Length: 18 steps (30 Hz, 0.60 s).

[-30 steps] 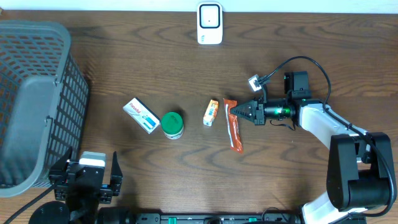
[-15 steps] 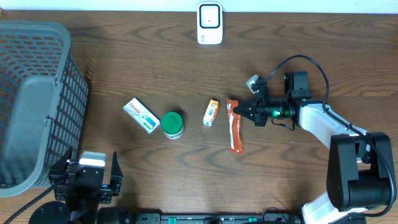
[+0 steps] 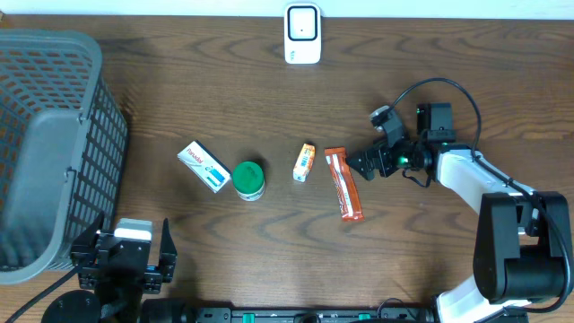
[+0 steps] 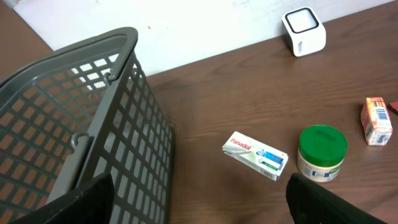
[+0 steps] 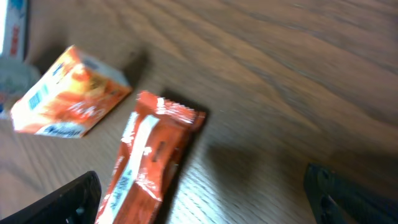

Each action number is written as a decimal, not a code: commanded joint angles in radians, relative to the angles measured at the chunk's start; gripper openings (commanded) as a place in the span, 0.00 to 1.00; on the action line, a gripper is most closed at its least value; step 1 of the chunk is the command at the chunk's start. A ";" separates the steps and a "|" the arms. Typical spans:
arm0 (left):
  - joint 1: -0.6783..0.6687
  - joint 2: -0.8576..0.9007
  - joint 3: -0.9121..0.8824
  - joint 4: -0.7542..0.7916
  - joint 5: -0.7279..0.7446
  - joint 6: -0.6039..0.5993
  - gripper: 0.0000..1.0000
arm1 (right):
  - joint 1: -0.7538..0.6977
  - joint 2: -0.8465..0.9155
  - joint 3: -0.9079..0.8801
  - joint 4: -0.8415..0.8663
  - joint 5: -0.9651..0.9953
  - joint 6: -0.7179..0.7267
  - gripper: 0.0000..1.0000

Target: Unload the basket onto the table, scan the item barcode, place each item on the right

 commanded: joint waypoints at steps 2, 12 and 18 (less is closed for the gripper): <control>-0.003 0.004 0.000 0.000 -0.002 -0.013 0.86 | -0.019 -0.009 -0.008 -0.019 -0.060 0.123 0.99; -0.003 0.004 0.000 0.000 -0.002 -0.013 0.86 | -0.017 -0.006 -0.008 -0.124 -0.197 0.066 0.99; -0.003 0.004 0.000 -0.001 -0.002 -0.013 0.86 | -0.013 0.042 -0.008 -0.182 -0.193 0.064 0.99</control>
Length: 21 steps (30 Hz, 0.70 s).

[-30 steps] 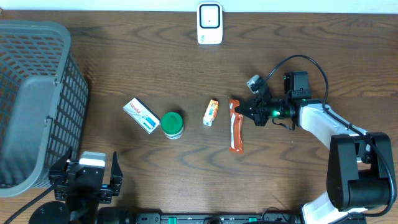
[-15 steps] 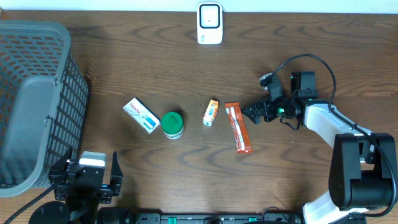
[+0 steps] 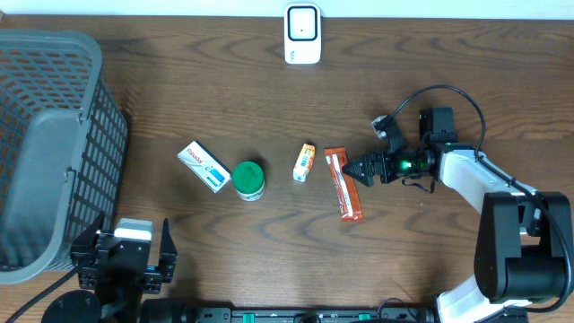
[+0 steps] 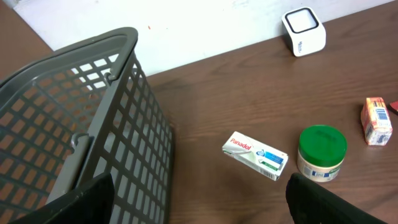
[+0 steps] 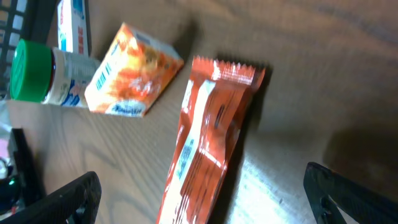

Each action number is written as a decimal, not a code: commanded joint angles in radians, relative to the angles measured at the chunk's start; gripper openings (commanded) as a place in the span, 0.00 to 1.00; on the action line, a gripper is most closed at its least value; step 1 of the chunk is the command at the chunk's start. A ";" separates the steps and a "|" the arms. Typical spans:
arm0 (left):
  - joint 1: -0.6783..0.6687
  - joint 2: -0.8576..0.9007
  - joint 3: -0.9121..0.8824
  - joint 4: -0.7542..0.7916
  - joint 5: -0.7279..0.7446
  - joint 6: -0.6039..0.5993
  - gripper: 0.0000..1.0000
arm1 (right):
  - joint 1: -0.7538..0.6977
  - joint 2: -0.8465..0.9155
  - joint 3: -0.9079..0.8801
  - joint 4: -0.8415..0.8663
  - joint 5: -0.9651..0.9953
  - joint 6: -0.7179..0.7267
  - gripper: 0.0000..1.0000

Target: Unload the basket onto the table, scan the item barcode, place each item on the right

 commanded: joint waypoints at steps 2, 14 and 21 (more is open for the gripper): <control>-0.003 0.004 0.000 -0.001 -0.002 -0.013 0.86 | 0.011 0.067 -0.006 -0.059 -0.020 -0.020 0.99; -0.003 0.004 0.000 -0.001 -0.002 -0.013 0.86 | 0.065 0.277 -0.004 -0.011 0.001 0.086 0.85; -0.003 0.004 0.000 -0.001 -0.002 -0.013 0.86 | 0.066 0.281 -0.004 -0.120 0.167 0.085 0.30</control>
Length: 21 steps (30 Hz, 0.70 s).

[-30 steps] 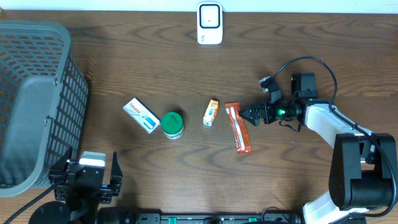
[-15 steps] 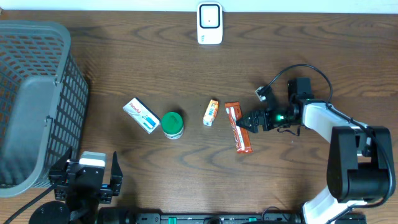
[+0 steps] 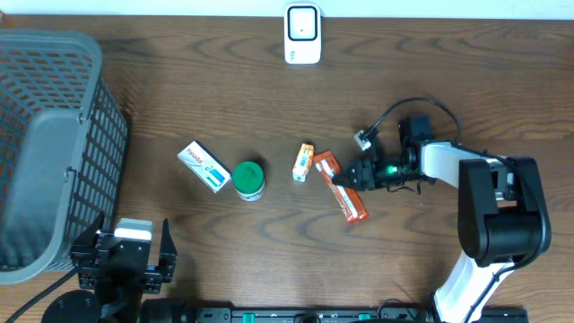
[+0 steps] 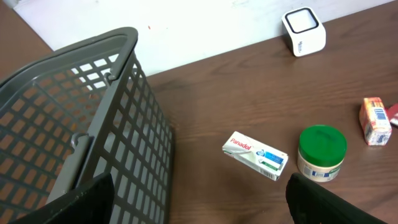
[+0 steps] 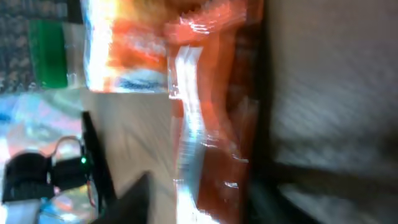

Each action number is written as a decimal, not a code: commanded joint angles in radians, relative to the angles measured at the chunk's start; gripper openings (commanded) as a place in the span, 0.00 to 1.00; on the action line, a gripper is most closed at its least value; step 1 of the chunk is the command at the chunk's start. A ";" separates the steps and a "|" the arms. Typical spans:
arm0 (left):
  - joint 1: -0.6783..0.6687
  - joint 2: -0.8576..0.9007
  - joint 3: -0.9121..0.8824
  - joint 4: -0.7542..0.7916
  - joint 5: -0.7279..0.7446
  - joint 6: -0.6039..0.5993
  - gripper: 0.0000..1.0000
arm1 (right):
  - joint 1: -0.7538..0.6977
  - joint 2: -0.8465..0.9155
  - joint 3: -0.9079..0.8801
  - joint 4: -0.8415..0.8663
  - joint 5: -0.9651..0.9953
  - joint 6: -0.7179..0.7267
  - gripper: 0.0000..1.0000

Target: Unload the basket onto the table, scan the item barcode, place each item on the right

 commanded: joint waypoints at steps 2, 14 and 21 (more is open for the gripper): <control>-0.003 0.004 0.000 0.000 -0.002 -0.013 0.86 | 0.012 0.071 -0.049 -0.041 0.335 0.021 0.19; -0.003 0.004 0.000 0.000 -0.002 -0.013 0.86 | 0.011 0.042 0.009 -0.082 0.177 -0.014 0.01; -0.003 0.004 0.000 0.000 -0.002 -0.013 0.87 | 0.011 -0.164 0.048 -0.126 0.059 0.000 0.01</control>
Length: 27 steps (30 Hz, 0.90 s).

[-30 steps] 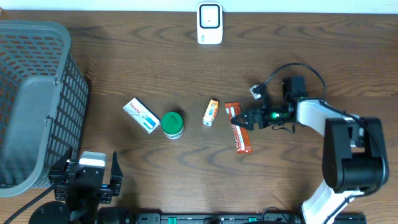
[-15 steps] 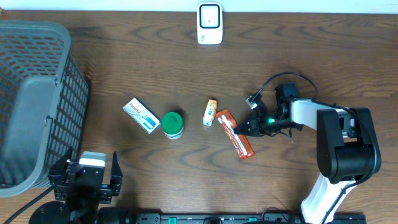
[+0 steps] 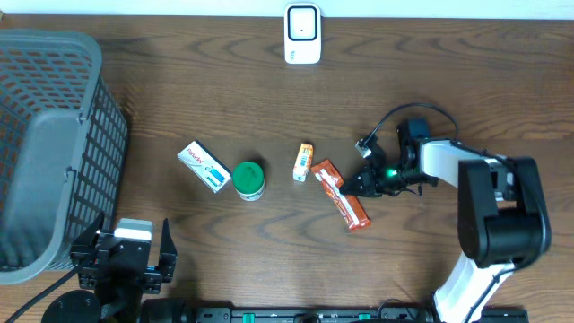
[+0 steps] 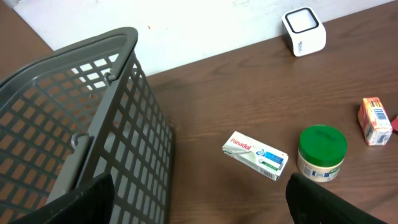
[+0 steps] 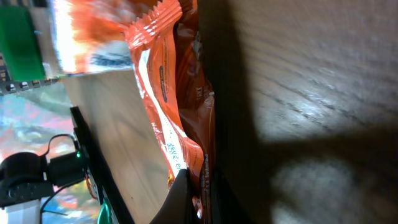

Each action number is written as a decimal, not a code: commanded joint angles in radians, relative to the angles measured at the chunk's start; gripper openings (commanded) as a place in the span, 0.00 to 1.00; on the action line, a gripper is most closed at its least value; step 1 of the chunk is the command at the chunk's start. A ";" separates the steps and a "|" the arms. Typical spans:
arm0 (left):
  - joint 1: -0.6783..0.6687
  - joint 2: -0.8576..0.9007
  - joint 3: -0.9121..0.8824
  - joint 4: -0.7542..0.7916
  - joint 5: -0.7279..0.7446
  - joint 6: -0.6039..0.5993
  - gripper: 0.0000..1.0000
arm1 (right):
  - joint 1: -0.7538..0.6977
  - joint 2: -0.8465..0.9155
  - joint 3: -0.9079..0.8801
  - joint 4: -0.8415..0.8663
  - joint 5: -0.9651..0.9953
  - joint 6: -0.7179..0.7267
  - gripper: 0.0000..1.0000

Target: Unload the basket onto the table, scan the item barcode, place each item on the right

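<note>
An orange snack bar [image 3: 338,192] lies tilted on the wooden table, right of a small orange box [image 3: 304,162]. My right gripper [image 3: 361,186] is low at the bar's right edge. In the right wrist view it is shut on the wrapper [image 5: 163,106], with both fingers pinching its edge. The white scanner [image 3: 303,34] stands at the table's far edge. My left gripper [image 3: 121,258] rests at the near left, and its fingers [image 4: 93,198] stand wide open with nothing between them.
A grey mesh basket [image 3: 54,135] fills the left side. A white Panadol box [image 3: 204,166] and a green-lidded jar [image 3: 248,179] lie left of the small orange box. Bare tabletop lies between these items and the scanner.
My right gripper's fingers were apart on either side of the bar's edge and are now shut on the wrapper. The bar sits slightly lower and more tilted. The left arm has not moved.
My right gripper stood open, to the right of the bar and apart from it. Then it was closer and lower, pointing at the bar. Then it was at the bar, which had turned towards the small box. Now it pinches the wrapper.
</note>
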 commanded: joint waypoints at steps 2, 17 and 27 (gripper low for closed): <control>-0.003 0.004 0.000 0.000 -0.001 -0.013 0.86 | 0.005 -0.211 0.028 -0.001 0.006 0.008 0.01; -0.003 0.004 0.000 0.000 -0.001 -0.013 0.86 | 0.006 -0.659 0.028 0.017 0.036 0.370 0.01; -0.003 0.004 0.000 0.000 -0.001 -0.013 0.86 | 0.006 -0.760 0.028 0.017 -0.004 0.484 0.01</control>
